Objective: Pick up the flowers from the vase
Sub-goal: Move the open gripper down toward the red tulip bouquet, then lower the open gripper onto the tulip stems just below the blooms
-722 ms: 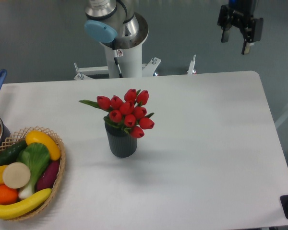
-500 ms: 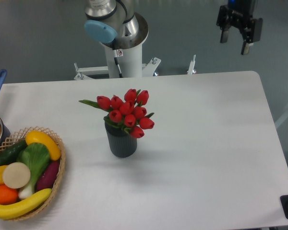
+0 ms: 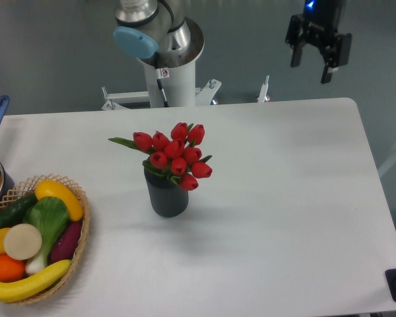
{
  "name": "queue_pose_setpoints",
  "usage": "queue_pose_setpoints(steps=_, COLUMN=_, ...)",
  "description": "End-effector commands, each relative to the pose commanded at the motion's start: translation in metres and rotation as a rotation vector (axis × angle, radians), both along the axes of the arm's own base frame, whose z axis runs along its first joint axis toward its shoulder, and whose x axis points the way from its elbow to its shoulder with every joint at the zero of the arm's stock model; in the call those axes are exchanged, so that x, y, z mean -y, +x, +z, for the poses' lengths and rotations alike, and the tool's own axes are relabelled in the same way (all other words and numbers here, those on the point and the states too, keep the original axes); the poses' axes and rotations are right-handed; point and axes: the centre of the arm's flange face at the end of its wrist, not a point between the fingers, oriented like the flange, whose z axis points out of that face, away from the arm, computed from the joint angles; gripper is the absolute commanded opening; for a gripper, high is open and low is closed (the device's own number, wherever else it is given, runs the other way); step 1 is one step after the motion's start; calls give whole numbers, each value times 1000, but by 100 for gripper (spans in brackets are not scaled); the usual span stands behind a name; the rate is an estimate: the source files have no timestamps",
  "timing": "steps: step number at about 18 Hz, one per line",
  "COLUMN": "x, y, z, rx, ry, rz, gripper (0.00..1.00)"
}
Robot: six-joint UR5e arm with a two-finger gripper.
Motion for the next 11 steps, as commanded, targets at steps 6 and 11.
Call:
queue_pose_setpoints(steps=6, x=-50, y=34, z=-48, rx=150, ry=190, rz=16, gripper=100)
queue_pose_setpoints(steps=11, x=-84, y=45, z=-73, rx=223, ry=282, rz=-19, gripper=100)
